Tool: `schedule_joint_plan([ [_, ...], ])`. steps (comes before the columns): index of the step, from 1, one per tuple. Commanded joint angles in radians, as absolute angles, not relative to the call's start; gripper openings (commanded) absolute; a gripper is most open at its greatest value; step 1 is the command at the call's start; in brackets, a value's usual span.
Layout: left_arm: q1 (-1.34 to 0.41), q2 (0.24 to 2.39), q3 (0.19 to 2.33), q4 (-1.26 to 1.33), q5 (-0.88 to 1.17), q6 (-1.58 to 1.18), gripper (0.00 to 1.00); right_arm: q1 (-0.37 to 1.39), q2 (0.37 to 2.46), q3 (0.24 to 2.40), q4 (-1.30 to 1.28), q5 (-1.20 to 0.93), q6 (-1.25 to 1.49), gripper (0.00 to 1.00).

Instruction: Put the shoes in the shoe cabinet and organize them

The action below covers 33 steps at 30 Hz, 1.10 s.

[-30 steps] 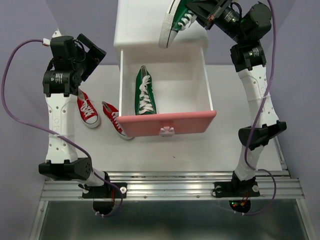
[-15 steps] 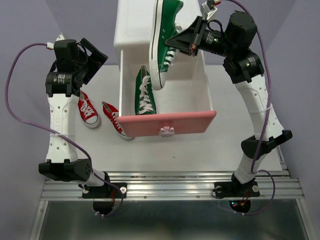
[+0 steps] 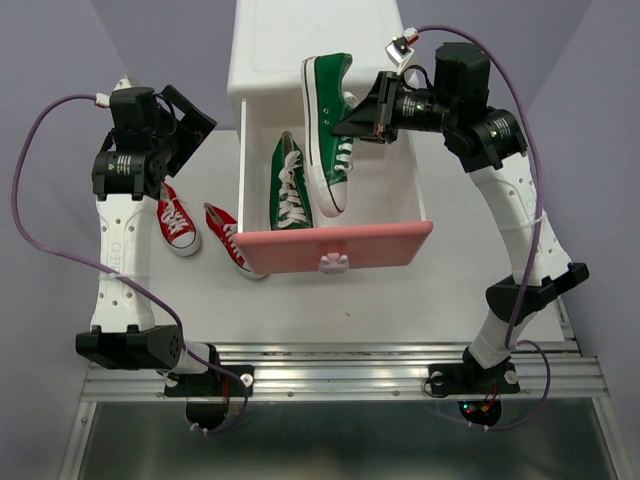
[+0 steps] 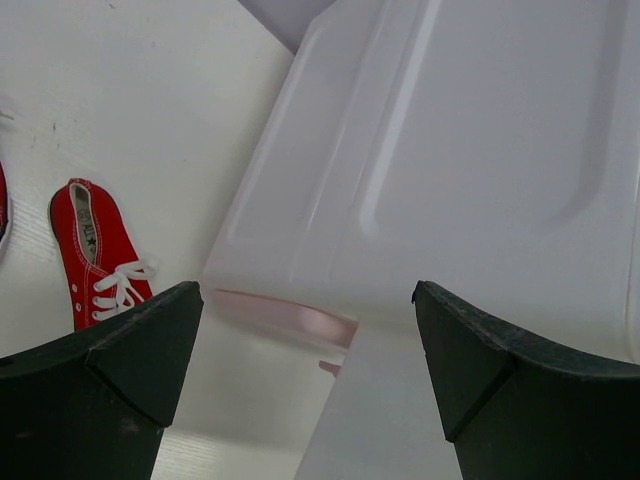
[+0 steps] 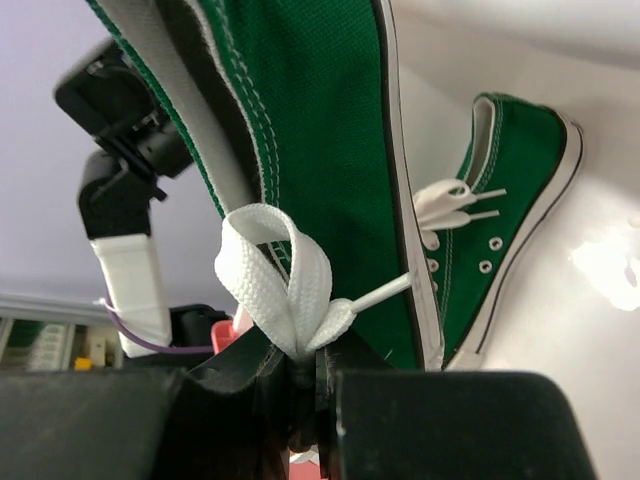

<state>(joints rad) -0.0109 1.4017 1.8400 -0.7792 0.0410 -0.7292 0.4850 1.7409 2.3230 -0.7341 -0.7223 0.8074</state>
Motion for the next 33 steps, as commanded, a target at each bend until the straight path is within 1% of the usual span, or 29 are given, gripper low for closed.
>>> schedule_joint_plan([
  [1, -0.008, 1.362, 1.824, -0.739, 0.037, -0.715, 0.99, 0.505, 1.681, 2.309, -0.749, -0.779, 0.706, 0.0],
  [7, -0.008, 1.358, 1.812, -0.736, 0.037, -0.719, 0.99, 0.505, 1.695, 2.321, -0.741, -0.847, 0.672, 0.01],
  [14, -0.008, 1.353, 1.796, -0.736, 0.032, -0.716, 0.99, 0.505, 1.683, 2.244, -0.701, -0.954, 0.657, 0.01],
  [16, -0.008, 1.354, 1.79, -0.733, 0.032, -0.718, 0.99, 0.505, 1.681, 2.237, -0.71, -0.957, 0.64, 0.01],
  [24, -0.008, 1.355, 1.786, -0.733, 0.025, -0.721, 0.99, 0.515, 1.749, 2.325, -0.932, -0.914, 0.512, 0.01],
  [30, -0.008, 1.361, 1.787, -0.729, 0.023, -0.721, 0.99, 0.525, 1.762, 2.319, -0.979, -0.904, 0.48, 0.01],
  [33, -0.008, 1.365, 1.789, -0.727, 0.023, -0.721, 0.99, 0.525, 1.776, 2.341, -1.008, -0.815, 0.482, 0.01],
])
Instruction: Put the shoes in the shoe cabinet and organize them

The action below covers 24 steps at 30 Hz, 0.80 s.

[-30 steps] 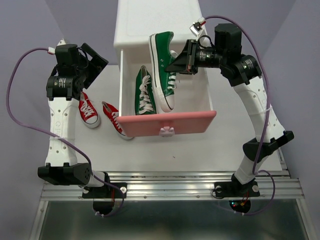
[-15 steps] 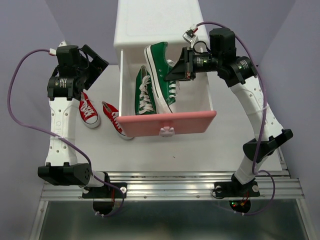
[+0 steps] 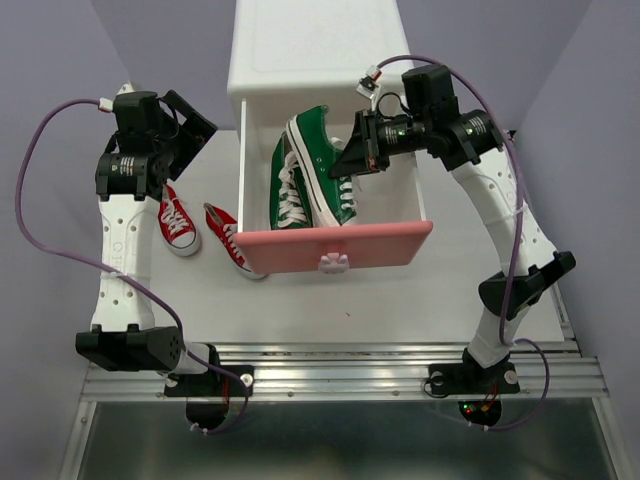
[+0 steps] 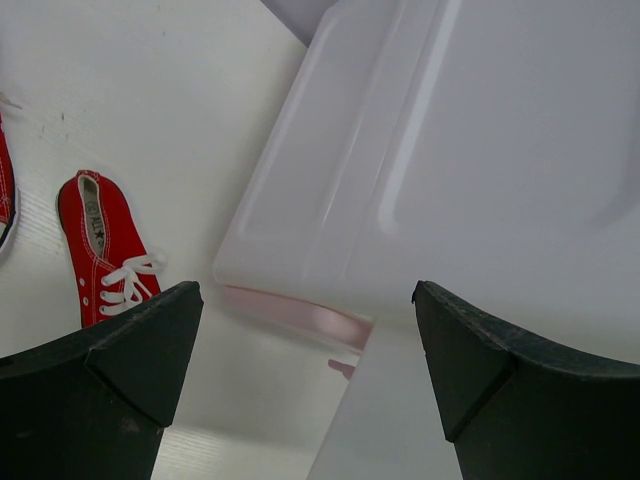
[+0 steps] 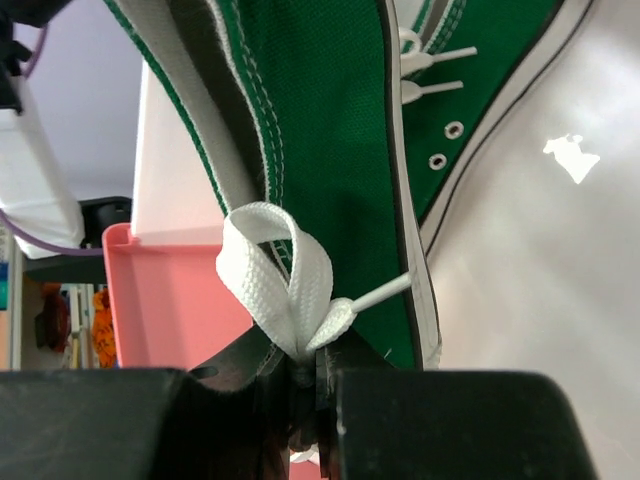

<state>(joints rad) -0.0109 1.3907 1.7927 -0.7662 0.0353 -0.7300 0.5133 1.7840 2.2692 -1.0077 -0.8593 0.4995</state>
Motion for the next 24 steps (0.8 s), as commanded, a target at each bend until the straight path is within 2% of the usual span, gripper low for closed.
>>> schedule_joint_plan([
  [1, -0.008, 1.365, 1.79, -0.727, 0.021, -0.719, 0.99, 0.525, 1.781, 2.351, -1.018, -0.78, 0.485, 0.01],
  [10, -0.008, 1.371, 1.786, -0.729, 0.018, -0.716, 0.99, 0.549, 1.793, 2.41, -1.087, -0.38, 0.551, 0.0],
  [24, -0.008, 1.387, 1.779, -0.733, 0.011, -0.715, 0.99, 0.652, 1.816, 2.52, -1.146, -0.121, 0.534, 0.01],
])
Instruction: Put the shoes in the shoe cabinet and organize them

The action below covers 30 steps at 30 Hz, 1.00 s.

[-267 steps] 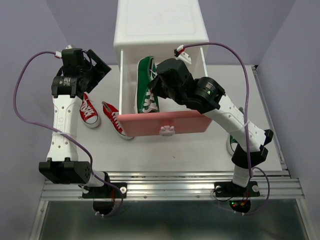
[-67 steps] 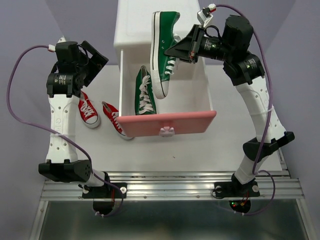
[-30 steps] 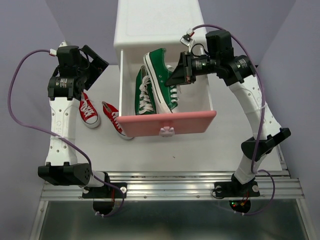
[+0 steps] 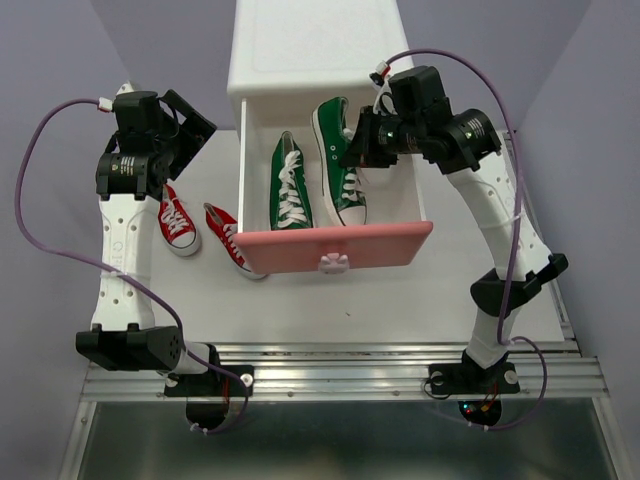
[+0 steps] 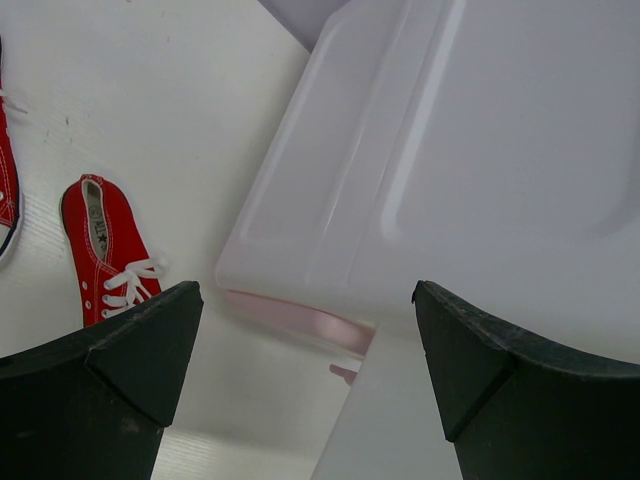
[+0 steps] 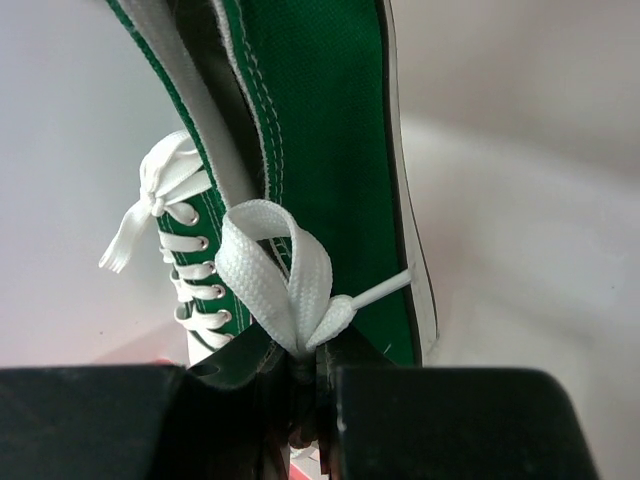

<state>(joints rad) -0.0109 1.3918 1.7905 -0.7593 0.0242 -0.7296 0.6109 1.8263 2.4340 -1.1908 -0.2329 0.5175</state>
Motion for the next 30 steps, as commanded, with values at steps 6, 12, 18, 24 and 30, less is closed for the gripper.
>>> schedule_joint_plan([
  [6, -0.008, 1.391, 1.782, -0.736, 0.011, -0.715, 0.99, 0.681, 1.813, 2.514, -1.154, -0.029, 0.529, 0.01],
  [12, -0.008, 1.399, 1.782, -0.747, 0.011, -0.713, 0.99, 0.724, 1.845, 2.577, -1.213, 0.055, 0.502, 0.01],
  [18, -0.008, 1.399, 1.773, -0.749, -0.023, -0.709, 0.99, 0.744, 1.807, 2.522, -1.19, 0.041, 0.474, 0.01],
  [24, -0.008, 1.401, 1.764, -0.741, -0.023, -0.713, 0.99, 0.744, 1.776, 2.485, -1.215, 0.048, 0.469, 0.04],
  [30, -0.008, 1.397, 1.747, -0.741, -0.028, -0.718, 0.99, 0.744, 1.758, 2.479, -1.19, 0.008, 0.463, 0.05],
])
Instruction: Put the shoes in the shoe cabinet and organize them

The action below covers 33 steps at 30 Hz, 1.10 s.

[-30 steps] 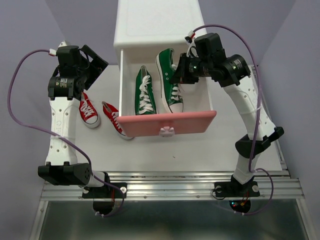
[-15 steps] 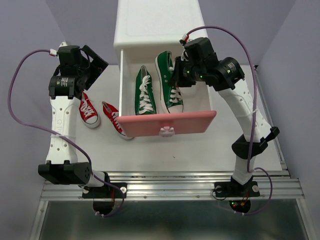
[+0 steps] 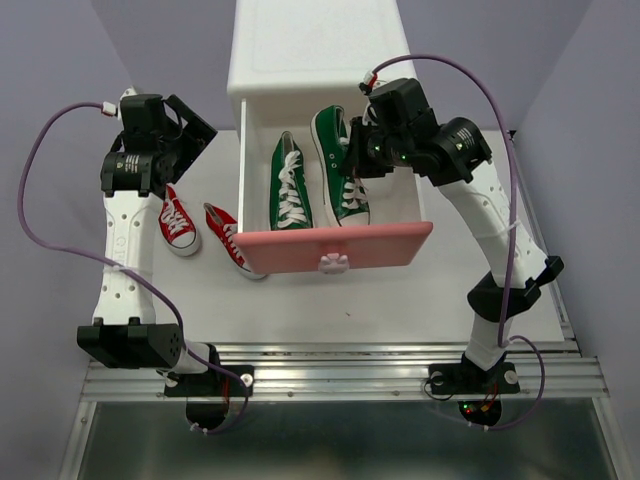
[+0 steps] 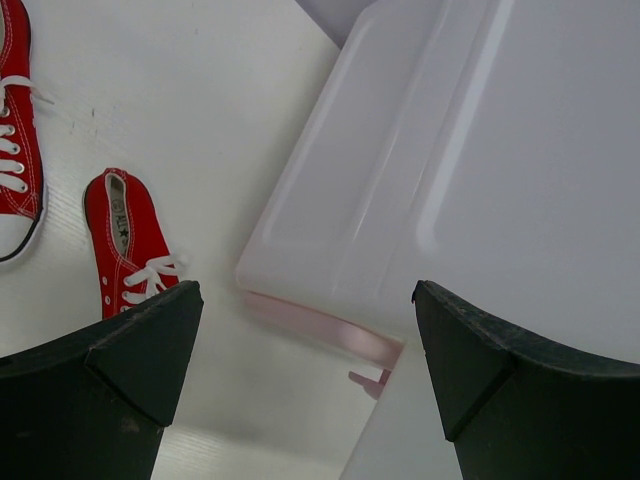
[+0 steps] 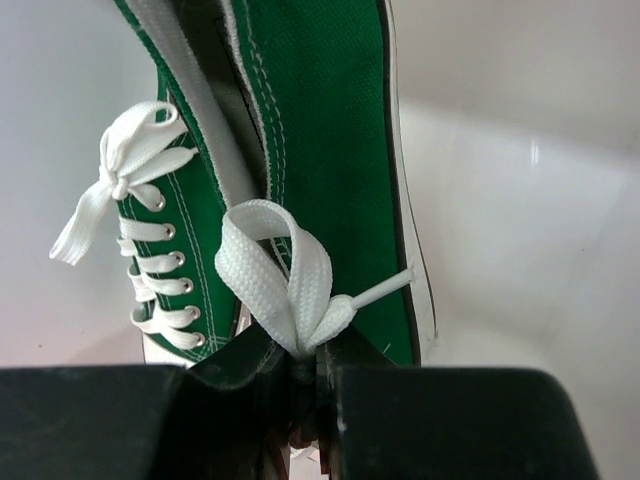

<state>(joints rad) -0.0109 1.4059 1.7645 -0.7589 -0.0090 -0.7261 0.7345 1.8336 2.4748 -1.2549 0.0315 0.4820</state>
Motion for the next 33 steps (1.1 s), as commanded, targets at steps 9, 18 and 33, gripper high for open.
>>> schedule_joint_plan([
  [9, -0.008, 1.391, 1.735, -0.741, -0.037, -0.722, 0.99, 0.744, 1.717, 2.439, -1.135, -0.08, 0.497, 0.05],
  [18, -0.008, 1.379, 1.712, -0.741, -0.049, -0.729, 0.99, 0.744, 1.73, 2.448, -1.197, -0.106, 0.523, 0.05],
  [33, -0.008, 1.367, 1.684, -0.742, -0.067, -0.735, 0.99, 0.744, 1.784, 2.428, -1.213, -0.041, 0.558, 0.11],
])
